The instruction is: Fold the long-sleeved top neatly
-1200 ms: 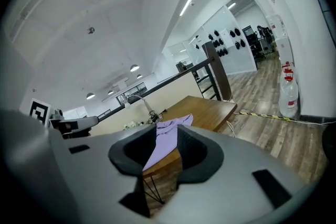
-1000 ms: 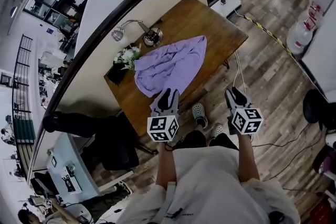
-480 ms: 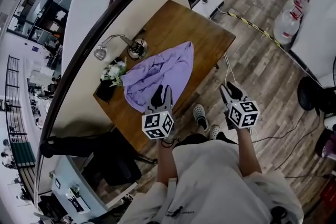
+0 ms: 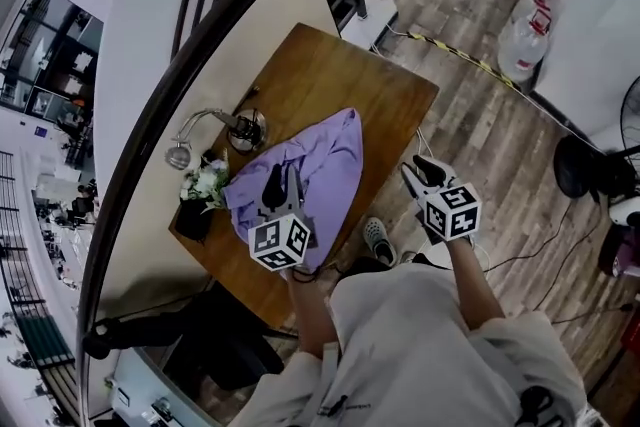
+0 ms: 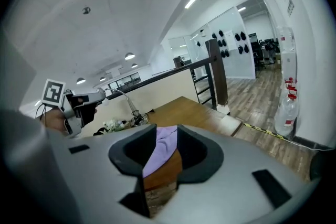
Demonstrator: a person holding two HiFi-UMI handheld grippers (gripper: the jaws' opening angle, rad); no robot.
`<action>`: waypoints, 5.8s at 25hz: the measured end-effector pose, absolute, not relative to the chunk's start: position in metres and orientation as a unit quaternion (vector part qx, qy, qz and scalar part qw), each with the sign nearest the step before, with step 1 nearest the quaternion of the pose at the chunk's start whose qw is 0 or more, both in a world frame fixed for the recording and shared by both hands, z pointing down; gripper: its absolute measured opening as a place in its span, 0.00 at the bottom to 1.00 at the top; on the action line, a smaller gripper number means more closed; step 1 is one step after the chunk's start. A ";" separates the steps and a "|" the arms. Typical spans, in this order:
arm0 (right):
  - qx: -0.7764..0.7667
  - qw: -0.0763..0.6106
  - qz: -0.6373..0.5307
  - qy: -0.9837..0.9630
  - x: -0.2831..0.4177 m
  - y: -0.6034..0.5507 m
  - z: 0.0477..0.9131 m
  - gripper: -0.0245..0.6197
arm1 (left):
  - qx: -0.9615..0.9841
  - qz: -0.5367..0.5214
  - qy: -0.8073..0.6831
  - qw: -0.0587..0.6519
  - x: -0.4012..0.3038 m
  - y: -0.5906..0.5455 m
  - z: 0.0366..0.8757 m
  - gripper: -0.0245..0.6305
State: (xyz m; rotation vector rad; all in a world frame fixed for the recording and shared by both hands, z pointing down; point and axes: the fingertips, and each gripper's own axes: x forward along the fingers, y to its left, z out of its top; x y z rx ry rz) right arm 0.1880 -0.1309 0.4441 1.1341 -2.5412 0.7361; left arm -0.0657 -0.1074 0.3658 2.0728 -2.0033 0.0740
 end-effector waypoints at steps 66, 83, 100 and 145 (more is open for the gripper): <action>0.327 0.305 0.270 -0.853 0.028 -0.241 0.612 0.07 | 0.812 0.368 -0.426 0.155 -0.083 -0.288 0.596 0.09; 0.261 0.197 0.155 -0.932 0.039 -0.236 0.482 0.07 | 0.698 0.317 -0.639 0.062 -0.163 -0.206 0.427 0.09; 0.197 0.022 -0.050 -0.979 0.040 -0.218 0.270 0.07 | 0.576 0.235 -0.780 -0.062 -0.128 -0.076 0.256 0.09; 0.077 0.004 -0.231 -0.970 0.126 -0.113 0.196 0.07 | 0.469 0.260 -0.834 -0.129 0.001 0.084 0.192 0.09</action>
